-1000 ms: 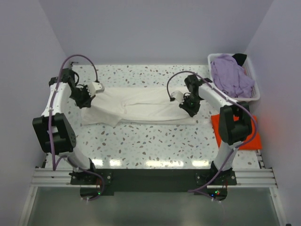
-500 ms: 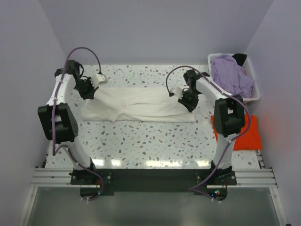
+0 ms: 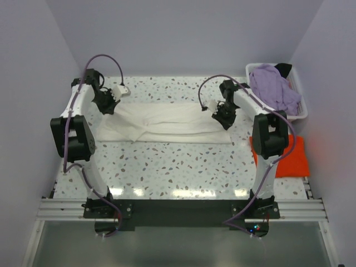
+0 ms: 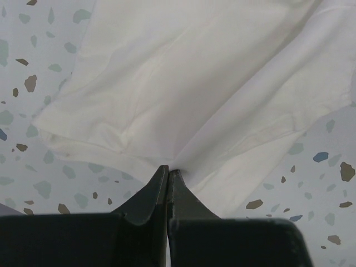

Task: Fold and stack the t-shirts
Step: Fold the tshirt

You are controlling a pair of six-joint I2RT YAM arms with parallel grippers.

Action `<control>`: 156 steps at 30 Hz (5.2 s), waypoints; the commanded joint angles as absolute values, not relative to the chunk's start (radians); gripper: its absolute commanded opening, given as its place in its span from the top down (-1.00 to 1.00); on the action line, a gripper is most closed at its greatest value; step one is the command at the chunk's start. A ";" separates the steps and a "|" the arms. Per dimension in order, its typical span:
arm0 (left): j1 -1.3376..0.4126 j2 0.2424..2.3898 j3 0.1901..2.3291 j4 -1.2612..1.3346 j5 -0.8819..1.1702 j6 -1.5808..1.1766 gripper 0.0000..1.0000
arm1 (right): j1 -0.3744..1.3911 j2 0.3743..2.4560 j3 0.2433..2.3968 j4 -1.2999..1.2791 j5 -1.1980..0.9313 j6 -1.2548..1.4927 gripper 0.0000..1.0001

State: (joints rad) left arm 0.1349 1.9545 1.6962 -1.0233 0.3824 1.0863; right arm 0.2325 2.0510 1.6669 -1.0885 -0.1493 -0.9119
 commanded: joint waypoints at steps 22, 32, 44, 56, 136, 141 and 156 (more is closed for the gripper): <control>0.123 2.042 1.776 -0.931 0.356 1.045 1.00 | 0.224 2.128 1.770 -1.089 -0.146 -0.923 1.00; 0.107 2.074 1.804 -0.928 0.345 1.060 1.00 | 0.224 2.135 1.746 -1.068 -0.138 -0.908 1.00; 0.106 2.111 1.842 -0.937 0.334 1.072 1.00 | 0.216 2.134 1.743 -1.066 -0.135 -0.904 1.00; 0.106 2.126 1.812 -0.893 0.314 1.062 1.00 | 0.215 2.163 1.753 -1.042 -0.127 -0.884 1.00; 0.244 1.671 1.204 -0.755 0.652 0.342 0.18 | 0.445 2.098 1.681 -0.816 -0.505 -0.161 0.83; 0.160 1.666 1.169 -0.715 0.618 0.339 0.19 | 0.462 2.129 1.643 -0.756 -0.472 -0.173 0.88; 0.163 1.690 1.219 -0.620 0.463 0.184 0.06 | 0.462 2.122 1.629 -0.551 -0.327 0.020 0.42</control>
State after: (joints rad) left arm 0.1360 1.6798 1.1587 -0.6621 0.5148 0.2432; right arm 0.4614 2.1784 1.6470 -0.6693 -0.3950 -0.0528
